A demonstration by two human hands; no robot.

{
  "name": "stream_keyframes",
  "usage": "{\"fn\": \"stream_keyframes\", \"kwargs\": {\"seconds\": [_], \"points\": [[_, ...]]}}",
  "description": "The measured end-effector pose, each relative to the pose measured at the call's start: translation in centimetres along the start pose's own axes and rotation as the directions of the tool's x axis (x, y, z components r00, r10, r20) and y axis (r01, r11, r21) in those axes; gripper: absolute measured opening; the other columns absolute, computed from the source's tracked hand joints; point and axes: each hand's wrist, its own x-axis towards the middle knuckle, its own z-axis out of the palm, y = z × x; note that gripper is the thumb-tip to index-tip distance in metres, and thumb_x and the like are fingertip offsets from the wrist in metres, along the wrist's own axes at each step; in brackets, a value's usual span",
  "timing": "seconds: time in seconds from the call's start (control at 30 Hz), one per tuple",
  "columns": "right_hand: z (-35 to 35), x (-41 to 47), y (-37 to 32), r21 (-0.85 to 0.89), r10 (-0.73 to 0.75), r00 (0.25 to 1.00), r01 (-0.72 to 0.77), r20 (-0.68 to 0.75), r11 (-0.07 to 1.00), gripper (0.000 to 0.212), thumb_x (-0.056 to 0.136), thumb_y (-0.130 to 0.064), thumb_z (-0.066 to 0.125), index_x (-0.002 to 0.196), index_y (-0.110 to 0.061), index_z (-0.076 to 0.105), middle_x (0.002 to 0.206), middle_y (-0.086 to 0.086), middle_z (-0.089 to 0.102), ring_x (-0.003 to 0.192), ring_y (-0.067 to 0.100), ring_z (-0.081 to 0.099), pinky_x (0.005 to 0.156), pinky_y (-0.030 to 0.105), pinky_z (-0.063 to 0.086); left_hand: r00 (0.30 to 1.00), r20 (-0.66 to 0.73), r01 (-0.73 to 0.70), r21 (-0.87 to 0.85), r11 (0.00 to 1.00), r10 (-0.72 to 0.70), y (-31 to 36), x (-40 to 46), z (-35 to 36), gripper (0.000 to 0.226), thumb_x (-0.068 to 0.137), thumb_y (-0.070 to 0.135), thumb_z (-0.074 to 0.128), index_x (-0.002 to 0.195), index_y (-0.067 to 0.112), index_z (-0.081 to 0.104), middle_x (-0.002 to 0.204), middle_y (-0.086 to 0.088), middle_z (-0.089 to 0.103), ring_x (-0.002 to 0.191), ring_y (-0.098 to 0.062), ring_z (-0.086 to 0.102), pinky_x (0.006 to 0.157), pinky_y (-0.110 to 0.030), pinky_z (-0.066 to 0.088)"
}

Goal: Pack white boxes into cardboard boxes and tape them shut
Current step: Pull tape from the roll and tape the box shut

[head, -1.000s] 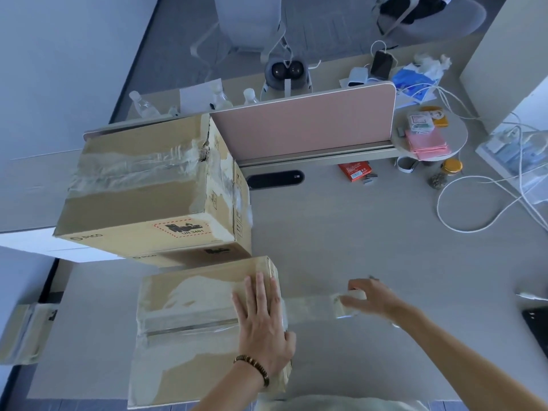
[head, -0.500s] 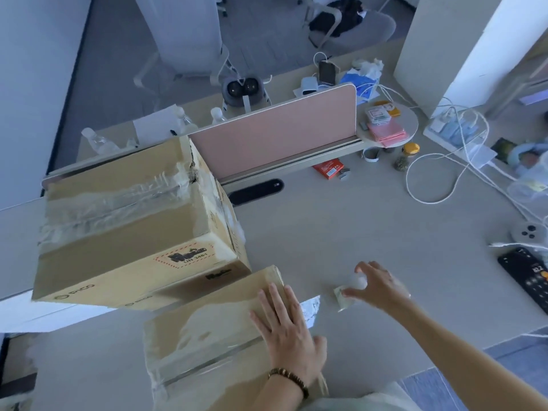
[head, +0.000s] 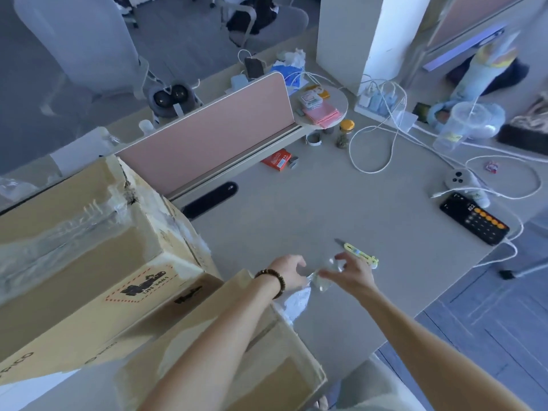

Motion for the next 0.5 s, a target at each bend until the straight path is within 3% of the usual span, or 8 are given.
{"fn": "stream_keyframes", "kwargs": {"seconds": [0.1,0.2,0.33,0.5], "points": [[0.3,0.0,-0.1,0.054,0.037,0.999,-0.037,0.002,0.998,0.070,0.050,-0.061,0.085,0.110,-0.031,0.063,0.114,0.007,0.058,0.106,0.021,0.057,0.088,0.032,0.049,0.996,0.082,-0.021,-0.044,0.999,0.024,0.9,1.6,0.2,0.043,0.085,0.029,0.068,0.127,0.026,0.056,0.101,-0.006,0.072,0.086,-0.025,0.069,0.072,-0.027,0.051],[0.2,0.2,-0.1,0.060,0.042,0.999,-0.043,0.011,0.997,0.064,0.058,-0.055,0.089,0.112,-0.032,0.063,0.113,0.005,0.056,0.101,0.018,0.057,0.081,0.028,0.044,0.991,0.130,0.007,-0.187,0.982,0.017,1.6,2.7,0.2,0.025,0.089,0.019,0.069,0.114,0.019,0.063,0.070,0.000,0.066,0.055,-0.013,0.060,0.056,-0.025,0.053],[-0.9,0.8,0.2,-0.010,0.018,0.997,-0.017,0.081,1.000,0.057,0.069,-0.062,0.080,0.114,-0.030,0.064,0.103,-0.001,0.060,0.100,0.015,0.058,0.082,0.029,0.046,0.994,0.105,0.038,-0.226,0.973,-0.015,1.8,3.7,1.0,0.010,0.086,0.009,0.069,0.086,0.017,0.063,0.062,0.000,0.067,0.052,-0.013,0.062,0.057,-0.030,0.058],[-3.9,2.8,2.0,-0.105,-0.015,1.000,0.017,0.018,0.994,0.039,0.089,-0.050,0.066,0.119,-0.024,0.065,0.109,0.000,0.063,0.097,0.017,0.059,0.081,0.030,0.045,0.993,0.114,0.041,-0.231,0.972,-0.015,1.7,4.1,1.4,0.012,0.087,0.008,0.068,0.081,0.017,0.064,0.065,-0.004,0.069,0.054,-0.015,0.064,0.061,-0.031,0.061]]}}
